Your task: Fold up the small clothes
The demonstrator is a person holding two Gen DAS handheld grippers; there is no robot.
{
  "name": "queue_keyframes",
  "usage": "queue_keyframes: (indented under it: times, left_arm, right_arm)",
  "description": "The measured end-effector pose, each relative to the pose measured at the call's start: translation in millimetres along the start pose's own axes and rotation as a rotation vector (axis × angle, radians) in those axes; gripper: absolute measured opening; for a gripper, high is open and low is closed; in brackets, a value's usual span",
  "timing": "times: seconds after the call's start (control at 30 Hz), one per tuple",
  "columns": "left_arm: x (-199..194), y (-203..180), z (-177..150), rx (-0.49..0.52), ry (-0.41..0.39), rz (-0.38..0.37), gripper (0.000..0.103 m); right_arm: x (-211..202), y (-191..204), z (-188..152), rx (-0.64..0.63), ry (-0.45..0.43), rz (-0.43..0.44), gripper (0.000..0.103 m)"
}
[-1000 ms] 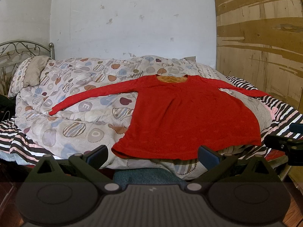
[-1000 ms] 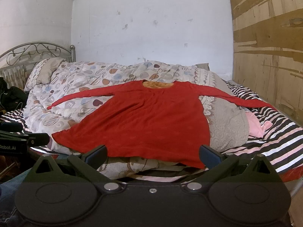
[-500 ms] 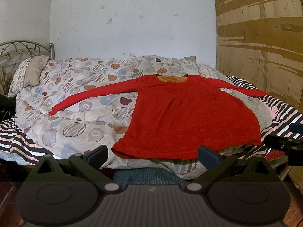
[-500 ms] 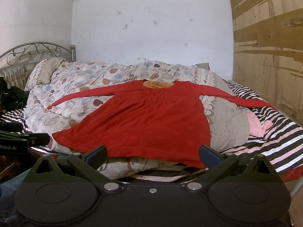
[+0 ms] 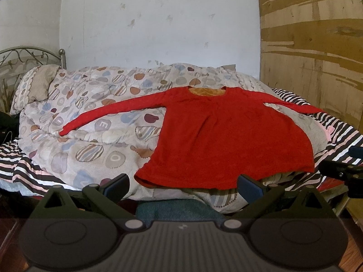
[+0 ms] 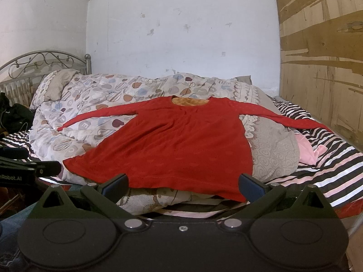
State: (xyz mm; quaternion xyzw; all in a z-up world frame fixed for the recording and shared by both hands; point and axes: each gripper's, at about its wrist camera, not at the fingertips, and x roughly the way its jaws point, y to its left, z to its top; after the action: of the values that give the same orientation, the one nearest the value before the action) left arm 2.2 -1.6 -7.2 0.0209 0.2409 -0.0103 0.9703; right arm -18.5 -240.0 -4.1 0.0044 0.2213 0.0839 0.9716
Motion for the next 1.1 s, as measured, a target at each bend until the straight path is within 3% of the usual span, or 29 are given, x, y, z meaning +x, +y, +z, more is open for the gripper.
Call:
queue_keyframes:
  times: [0.37, 0.7, 1.1]
  left_arm:
    - [7.2, 7.6, 2.1, -0.014, 0.046, 0.015, 0.103]
    - [26.0, 20.0, 16.3, -0.048, 0.145, 0.060, 0.103]
    - [71.8, 26.8, 77.6, -0.012, 0.121, 0.055, 0.103]
  right_arm:
    - [-0.1, 1.9, -2.0, 0.012, 0.020, 0.006, 0.103]
    - [13.5, -13.6, 14.2, 0.078, 0.095, 0.027, 0.103]
    - [58.7, -39.7, 55.8, 0.202, 0.151, 0.035, 0.103]
